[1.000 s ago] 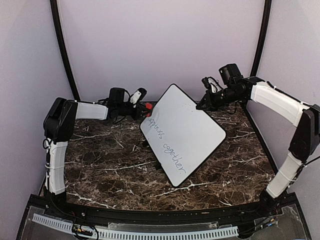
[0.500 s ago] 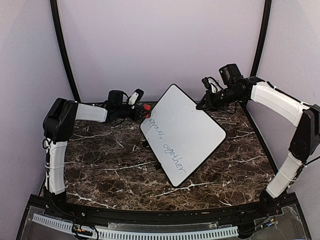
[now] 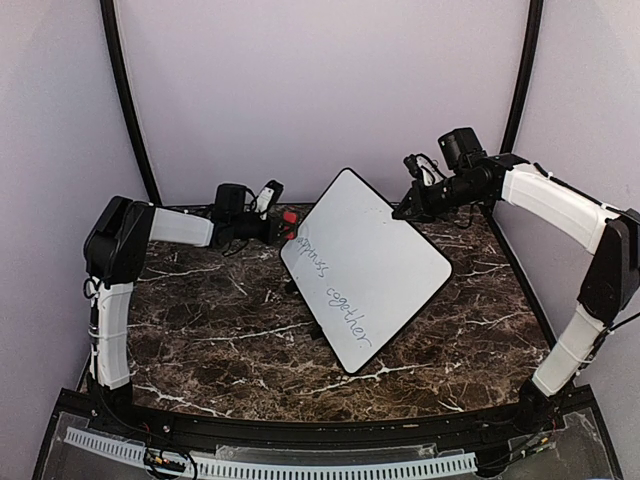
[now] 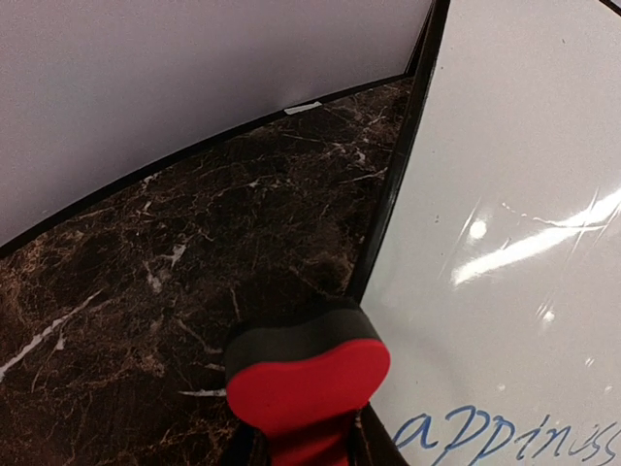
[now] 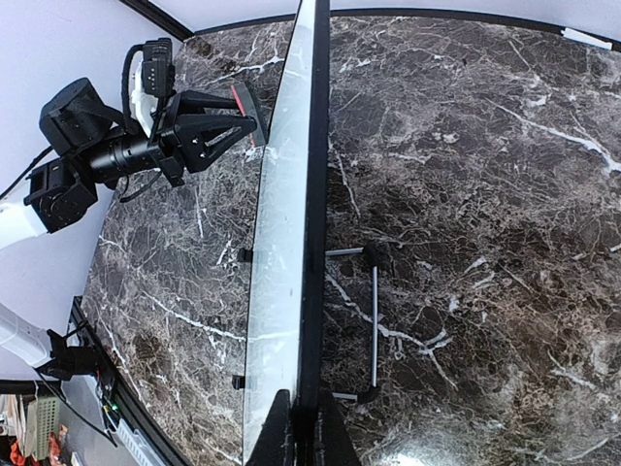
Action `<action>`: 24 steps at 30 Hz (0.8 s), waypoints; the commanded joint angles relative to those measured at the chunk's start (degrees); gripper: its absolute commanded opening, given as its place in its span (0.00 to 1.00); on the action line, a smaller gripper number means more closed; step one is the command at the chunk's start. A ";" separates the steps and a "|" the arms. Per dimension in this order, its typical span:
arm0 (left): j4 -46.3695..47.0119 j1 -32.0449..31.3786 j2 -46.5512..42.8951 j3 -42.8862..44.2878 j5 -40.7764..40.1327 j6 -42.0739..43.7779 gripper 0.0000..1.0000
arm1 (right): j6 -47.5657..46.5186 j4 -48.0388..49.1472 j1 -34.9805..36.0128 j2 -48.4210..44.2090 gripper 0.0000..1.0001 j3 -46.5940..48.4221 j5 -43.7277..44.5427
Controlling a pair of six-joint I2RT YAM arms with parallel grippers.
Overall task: Erase the whiteboard
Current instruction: Erase the center of the whiteboard.
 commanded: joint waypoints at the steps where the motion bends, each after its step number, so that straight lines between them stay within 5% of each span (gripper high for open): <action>1: -7.70 -2.31 0.51 -4.70 -5.24 -0.51 0.00 | -5.98 0.13 1.59 -0.99 0.00 -1.33 -5.33; 24: -12.85 -11.63 -2.86 -5.35 -8.53 0.82 0.00 | -5.84 0.50 1.77 -2.30 0.00 -2.81 -5.11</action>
